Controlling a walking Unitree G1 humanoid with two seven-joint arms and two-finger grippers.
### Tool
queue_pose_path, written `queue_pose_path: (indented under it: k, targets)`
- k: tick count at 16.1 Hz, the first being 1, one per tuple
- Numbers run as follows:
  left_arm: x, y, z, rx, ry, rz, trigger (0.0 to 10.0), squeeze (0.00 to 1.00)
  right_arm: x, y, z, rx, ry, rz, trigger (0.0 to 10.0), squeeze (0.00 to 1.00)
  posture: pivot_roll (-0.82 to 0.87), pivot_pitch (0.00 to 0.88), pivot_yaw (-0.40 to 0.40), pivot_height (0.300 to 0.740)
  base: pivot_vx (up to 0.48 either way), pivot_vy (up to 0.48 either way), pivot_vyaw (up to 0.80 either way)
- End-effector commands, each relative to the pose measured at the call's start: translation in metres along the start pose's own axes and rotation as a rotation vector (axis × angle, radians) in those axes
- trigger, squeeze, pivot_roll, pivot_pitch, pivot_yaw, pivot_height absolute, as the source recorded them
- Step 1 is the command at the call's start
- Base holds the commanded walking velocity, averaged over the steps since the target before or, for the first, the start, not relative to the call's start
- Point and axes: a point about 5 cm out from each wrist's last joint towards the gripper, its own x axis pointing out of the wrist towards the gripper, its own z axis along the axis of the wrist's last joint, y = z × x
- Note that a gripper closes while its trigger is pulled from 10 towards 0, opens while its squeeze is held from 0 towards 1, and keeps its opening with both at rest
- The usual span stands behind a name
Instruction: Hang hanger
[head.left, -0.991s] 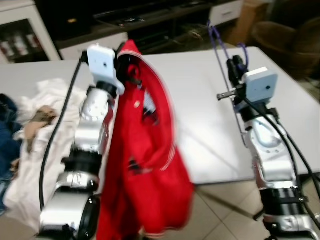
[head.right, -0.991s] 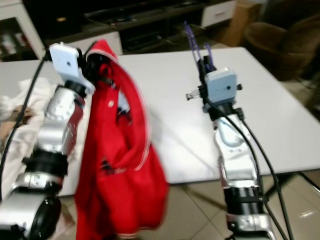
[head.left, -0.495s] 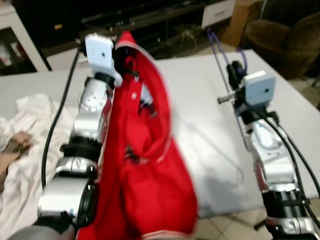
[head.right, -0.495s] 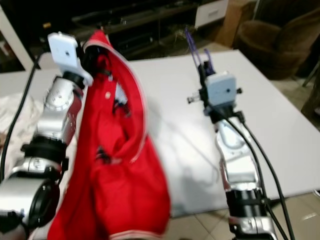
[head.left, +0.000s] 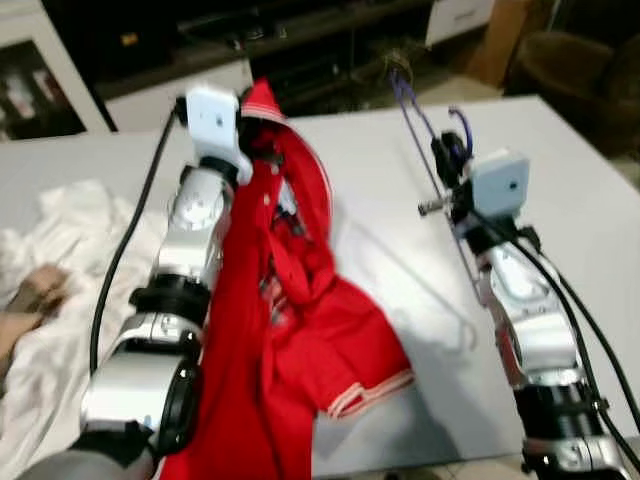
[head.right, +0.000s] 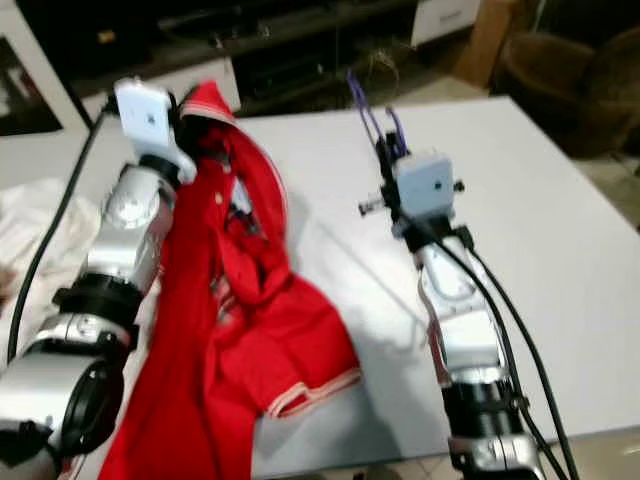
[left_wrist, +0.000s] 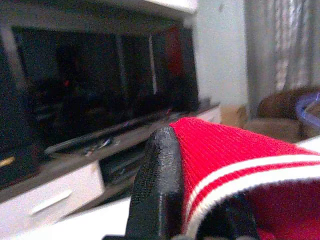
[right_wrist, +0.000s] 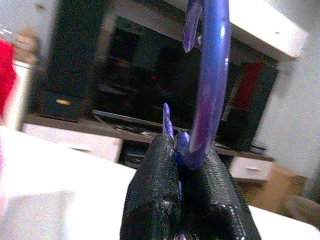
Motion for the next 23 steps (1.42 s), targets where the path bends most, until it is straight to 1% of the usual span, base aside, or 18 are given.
queue_pose_path:
  k: [1, 2, 4, 5, 7, 9, 10, 11, 13, 15, 16, 18, 20, 22, 23]
  targets:
    - [-0.007, 0.002, -0.021, 0.033, 0.126, 0.008, 10.0, 0.0, 0.002, 0.004, 0.006, 0.032, -0.018, 0.037, 10.0, 0.0, -0.01, 0.0, 0.074, 0.74, 0.0, 0.0, 0.0]
    - [-0.009, 0.002, -0.028, 0.033, 0.178, 0.011, 10.0, 0.0, 0.002, 0.006, 0.007, 0.04, -0.018, 0.051, 10.0, 0.0, -0.01, 0.0, 0.074, 0.74, 0.0, 0.0, 0.0]
    - [-0.019, 0.002, -0.052, 0.033, 0.323, 0.011, 10.0, 0.0, 0.0, 0.013, 0.008, 0.077, -0.025, 0.123, 10.0, 0.0, -0.01, 0.0, 0.068, 0.74, 0.0, 0.0, 0.0]
    - [-0.021, 0.001, -0.056, 0.031, 0.346, 0.002, 10.0, 0.0, -0.001, 0.017, 0.009, 0.104, -0.029, 0.161, 10.0, 0.0, -0.01, 0.0, 0.068, 0.74, 0.0, 0.0, 0.0]
    - [-0.022, 0.0, -0.057, 0.033, 0.353, -0.005, 10.0, 0.0, -0.002, 0.023, 0.009, 0.127, -0.025, 0.216, 10.0, 0.0, -0.01, 0.0, 0.065, 0.74, 0.0, 0.0, 0.0]
    - [-0.021, -0.001, -0.058, 0.043, 0.361, -0.008, 10.0, 0.0, -0.006, 0.033, 0.008, 0.155, -0.004, 0.309, 10.0, 0.0, -0.01, 0.0, 0.064, 0.74, 0.0, 0.0, 0.0]
    - [-0.021, -0.002, -0.057, 0.049, 0.355, -0.015, 10.0, 0.0, -0.012, 0.039, 0.004, 0.13, 0.032, 0.403, 10.0, 0.0, -0.01, 0.0, 0.064, 0.74, 0.0, 0.0, 0.0]
    - [-0.021, -0.001, -0.057, 0.052, 0.352, -0.018, 10.0, 0.0, -0.016, 0.043, 0.0, 0.098, 0.061, 0.466, 10.0, 0.0, -0.01, 0.0, 0.064, 0.74, 0.0, 0.0, 0.0]
    - [-0.023, 0.002, -0.058, 0.061, 0.358, -0.015, 10.0, 0.0, -0.024, 0.038, -0.006, 0.038, 0.117, 0.551, 10.0, 0.0, -0.01, 0.0, 0.064, 0.74, 0.0, 0.0, 0.0]
    - [-0.024, 0.002, -0.06, 0.062, 0.363, -0.013, 10.0, 0.0, -0.027, 0.032, -0.004, 0.011, 0.131, 0.6, 10.0, 0.0, -0.01, 0.0, 0.066, 0.74, 0.0, 0.0, 0.0]
    - [-0.024, 0.002, -0.06, 0.063, 0.364, -0.015, 10.0, 0.0, -0.029, 0.032, -0.004, 0.01, 0.14, 0.639, 10.0, 0.0, -0.01, 0.0, 0.066, 0.74, 0.0, 0.0, 0.0]
    - [-0.024, 0.001, -0.06, 0.064, 0.365, -0.017, 10.0, 0.0, -0.034, 0.038, -0.007, -0.009, 0.169, 0.728, 10.0, 0.0, -0.01, 0.0, 0.066, 0.74, 0.0, 0.0, 0.0]
    - [-0.024, 0.0, -0.06, 0.067, 0.363, -0.019, 10.0, 0.0, -0.038, 0.041, -0.008, -0.015, 0.189, 0.777, 10.0, 0.0, -0.01, 0.0, 0.063, 0.74, 0.0, 0.0, 0.0]
    - [-0.026, 0.0, -0.061, 0.101, 0.36, -0.047, 10.0, 0.0, -0.044, 0.04, -0.007, 0.008, 0.213, 0.844, 10.0, 0.0, -0.01, 0.0, 0.062, 0.74, 0.0, 0.0, 0.0]
    - [-0.027, -0.001, -0.061, 0.116, 0.352, -0.077, 10.0, 0.0, -0.046, 0.041, -0.009, -0.001, 0.228, 0.861, 10.0, 0.0, -0.01, 0.0, 0.061, 0.74, 0.0, 0.0, 0.0]
